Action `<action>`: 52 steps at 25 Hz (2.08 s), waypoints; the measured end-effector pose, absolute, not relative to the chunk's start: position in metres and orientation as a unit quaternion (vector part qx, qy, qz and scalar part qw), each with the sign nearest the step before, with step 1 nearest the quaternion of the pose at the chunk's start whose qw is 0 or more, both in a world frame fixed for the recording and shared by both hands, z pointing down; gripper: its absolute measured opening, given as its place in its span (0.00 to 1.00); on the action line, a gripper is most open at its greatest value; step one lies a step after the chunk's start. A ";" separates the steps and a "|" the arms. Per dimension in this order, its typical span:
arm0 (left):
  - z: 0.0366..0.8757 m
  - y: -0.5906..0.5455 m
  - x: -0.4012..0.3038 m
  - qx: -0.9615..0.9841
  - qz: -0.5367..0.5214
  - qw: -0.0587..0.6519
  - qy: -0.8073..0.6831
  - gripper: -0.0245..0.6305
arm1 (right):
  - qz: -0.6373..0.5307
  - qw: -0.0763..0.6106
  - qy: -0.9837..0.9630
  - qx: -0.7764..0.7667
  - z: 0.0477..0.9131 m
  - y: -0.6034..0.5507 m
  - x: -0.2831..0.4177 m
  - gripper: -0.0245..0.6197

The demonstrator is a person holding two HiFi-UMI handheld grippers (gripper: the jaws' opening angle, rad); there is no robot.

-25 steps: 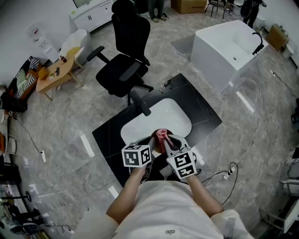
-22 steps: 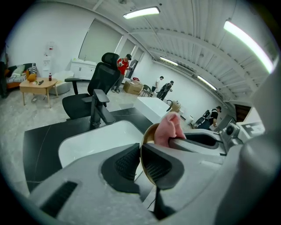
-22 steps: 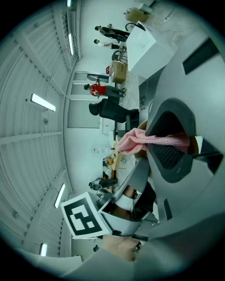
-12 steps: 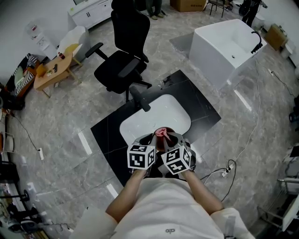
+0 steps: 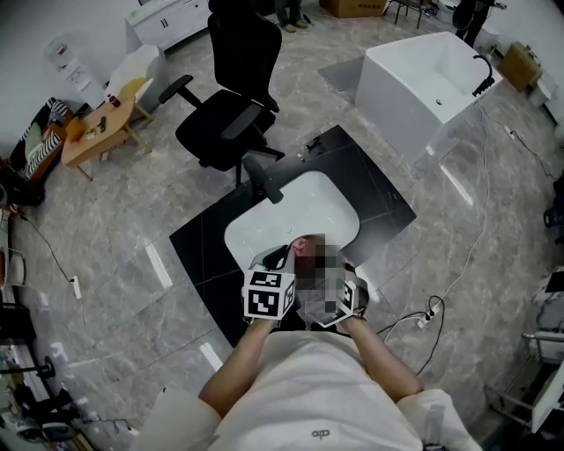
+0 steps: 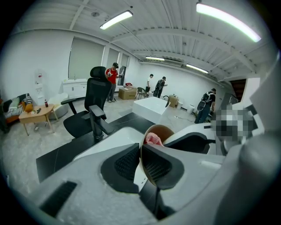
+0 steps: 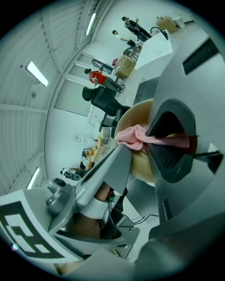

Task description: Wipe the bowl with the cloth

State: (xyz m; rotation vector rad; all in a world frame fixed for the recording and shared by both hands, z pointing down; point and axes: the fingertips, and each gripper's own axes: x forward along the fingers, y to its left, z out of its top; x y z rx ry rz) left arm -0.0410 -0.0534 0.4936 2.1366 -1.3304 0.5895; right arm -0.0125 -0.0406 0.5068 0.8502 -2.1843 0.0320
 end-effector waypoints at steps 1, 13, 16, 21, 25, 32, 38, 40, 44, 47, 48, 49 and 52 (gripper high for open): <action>0.493 -0.053 -0.040 0.795 0.219 0.273 -0.495 0.08 | 0.006 0.390 -0.860 0.328 0.507 -0.039 -0.014 0.08; 0.496 -0.051 -0.043 0.790 0.225 0.271 -0.501 0.07 | -0.057 0.453 -0.862 0.221 0.518 -0.011 -0.021 0.08; 0.499 -0.052 -0.048 0.786 0.228 0.273 -0.505 0.08 | -0.057 0.472 -0.855 0.207 0.523 -0.010 -0.015 0.08; 0.503 -0.053 -0.053 0.783 0.227 0.277 -0.509 0.08 | -0.076 0.488 -0.839 0.228 0.522 -0.024 0.000 0.08; 0.499 -0.056 -0.049 0.784 0.229 0.272 -0.509 0.08 | -0.105 0.483 -0.828 0.264 0.508 -0.039 0.010 0.08; 0.497 -0.056 -0.040 0.790 0.241 0.257 -0.502 0.08 | -0.137 0.478 -0.818 0.289 0.496 -0.053 0.013 0.08; 0.497 -0.053 -0.029 0.797 0.242 0.257 -0.490 0.08 | -0.155 0.481 -0.814 0.289 0.492 -0.058 0.008 0.08; 0.496 -0.053 -0.027 0.799 0.239 0.257 -0.488 0.07 | -0.156 0.481 -0.814 0.285 0.492 -0.056 0.004 0.08; 0.494 -0.054 -0.028 0.803 0.234 0.257 -0.485 0.07 | -0.158 0.480 -0.820 0.270 0.496 -0.050 -0.008 0.08; 0.495 -0.054 -0.028 0.803 0.237 0.255 -0.483 0.07 | -0.158 0.479 -0.821 0.269 0.500 -0.048 -0.011 0.08; 0.496 -0.054 -0.029 0.803 0.238 0.256 -0.483 0.07 | -0.158 0.477 -0.821 0.271 0.500 -0.049 -0.011 0.08; 0.496 -0.054 -0.030 0.803 0.238 0.256 -0.483 0.07 | -0.158 0.477 -0.821 0.272 0.499 -0.050 -0.010 0.08; 0.497 -0.054 -0.031 0.802 0.241 0.258 -0.481 0.07 | -0.166 0.480 -0.815 0.279 0.498 -0.054 -0.004 0.08</action>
